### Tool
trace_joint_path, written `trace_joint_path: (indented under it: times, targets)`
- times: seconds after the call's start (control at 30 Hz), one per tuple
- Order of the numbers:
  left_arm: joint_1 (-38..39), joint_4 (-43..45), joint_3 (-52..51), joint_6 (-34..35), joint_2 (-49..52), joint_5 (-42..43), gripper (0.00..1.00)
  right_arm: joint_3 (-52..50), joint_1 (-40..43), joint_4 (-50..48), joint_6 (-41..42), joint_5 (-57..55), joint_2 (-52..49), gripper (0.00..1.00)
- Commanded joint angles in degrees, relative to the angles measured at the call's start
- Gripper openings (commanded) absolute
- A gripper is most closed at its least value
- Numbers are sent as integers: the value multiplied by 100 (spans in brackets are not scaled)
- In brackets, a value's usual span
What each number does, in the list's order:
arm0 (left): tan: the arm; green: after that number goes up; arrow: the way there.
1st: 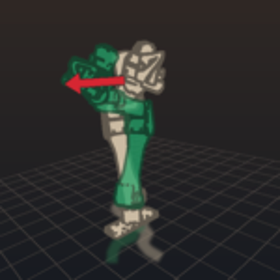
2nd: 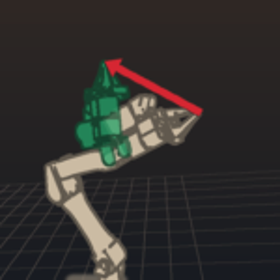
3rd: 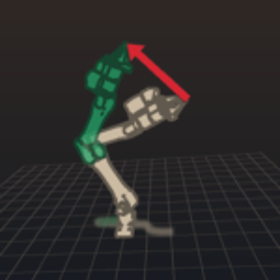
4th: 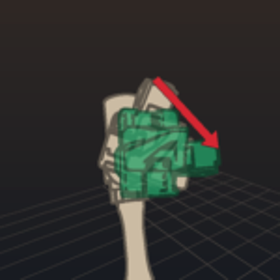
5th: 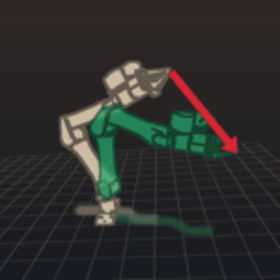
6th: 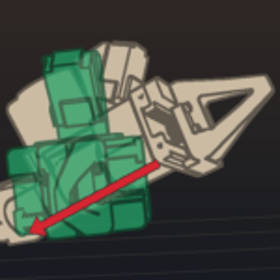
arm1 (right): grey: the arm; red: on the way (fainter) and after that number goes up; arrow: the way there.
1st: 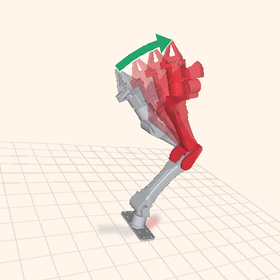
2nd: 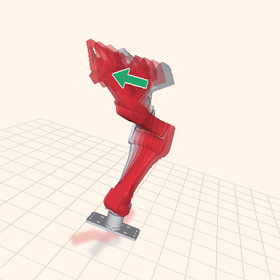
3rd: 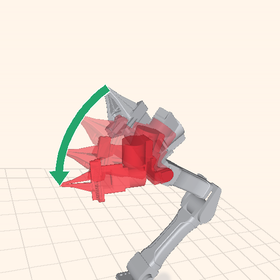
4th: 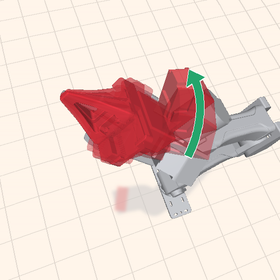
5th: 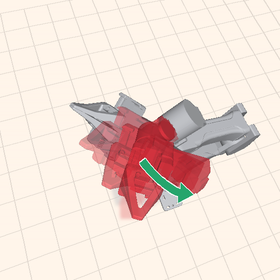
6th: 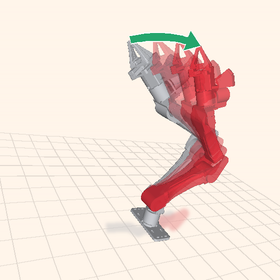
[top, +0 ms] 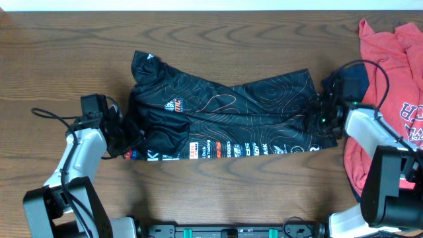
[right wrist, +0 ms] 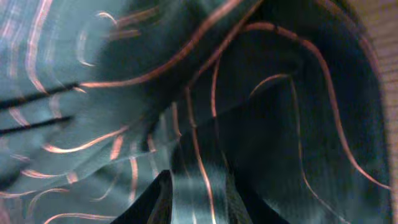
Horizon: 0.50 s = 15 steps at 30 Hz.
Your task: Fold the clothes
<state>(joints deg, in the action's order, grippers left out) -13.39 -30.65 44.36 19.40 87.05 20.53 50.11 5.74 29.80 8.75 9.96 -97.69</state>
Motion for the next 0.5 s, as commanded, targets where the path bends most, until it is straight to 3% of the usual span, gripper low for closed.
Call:
trace_joint_path:
  times: [0.0,0.2,0.47]
  targets:
    - [9,-26,-37,-114,31,-76,36,-411,-55,-321,-63,-76,-15,30]
    - [9,118,-291,-114,168,-494,46,-896,-55,-715,31,-243,-15,33]
    - [-4,-815,-302,74,271,-492,46,-901,57,566,927,-1132,-13,25]
